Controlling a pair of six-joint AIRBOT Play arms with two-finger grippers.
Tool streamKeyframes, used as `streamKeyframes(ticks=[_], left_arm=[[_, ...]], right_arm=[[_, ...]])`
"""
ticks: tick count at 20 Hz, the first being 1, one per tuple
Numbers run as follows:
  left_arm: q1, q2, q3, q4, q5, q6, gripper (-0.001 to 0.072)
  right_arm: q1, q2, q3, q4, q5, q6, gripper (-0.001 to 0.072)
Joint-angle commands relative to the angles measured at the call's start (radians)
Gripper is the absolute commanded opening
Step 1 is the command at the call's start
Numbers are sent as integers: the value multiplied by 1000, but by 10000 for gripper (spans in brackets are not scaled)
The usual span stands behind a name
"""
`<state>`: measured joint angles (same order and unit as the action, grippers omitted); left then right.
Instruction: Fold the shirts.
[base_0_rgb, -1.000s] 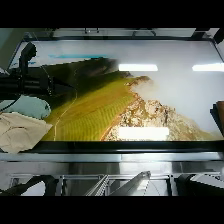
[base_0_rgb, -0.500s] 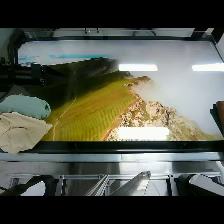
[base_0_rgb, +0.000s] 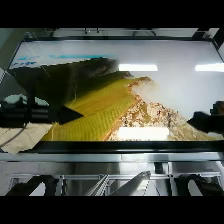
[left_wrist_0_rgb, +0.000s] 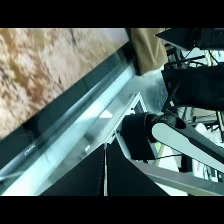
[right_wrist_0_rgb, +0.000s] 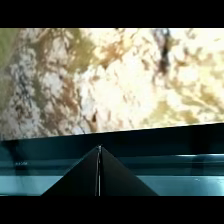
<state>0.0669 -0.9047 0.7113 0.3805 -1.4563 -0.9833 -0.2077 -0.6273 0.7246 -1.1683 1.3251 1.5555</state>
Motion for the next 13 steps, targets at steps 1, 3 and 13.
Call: streamKeyframes(ticks=[1, 3, 13], left_arm=[[-45, 142, -206, 2, 69, -12, 21], [-46, 178, -243, 2, 75, -15, 21], [-46, 267, -254, 2, 103, -31, 19]], right_arm=[[141, 97, -141, 23, -88, 23, 18], [141, 84, -141, 74, -93, 0, 19], [141, 78, -141, 81, -76, 1, 19]])
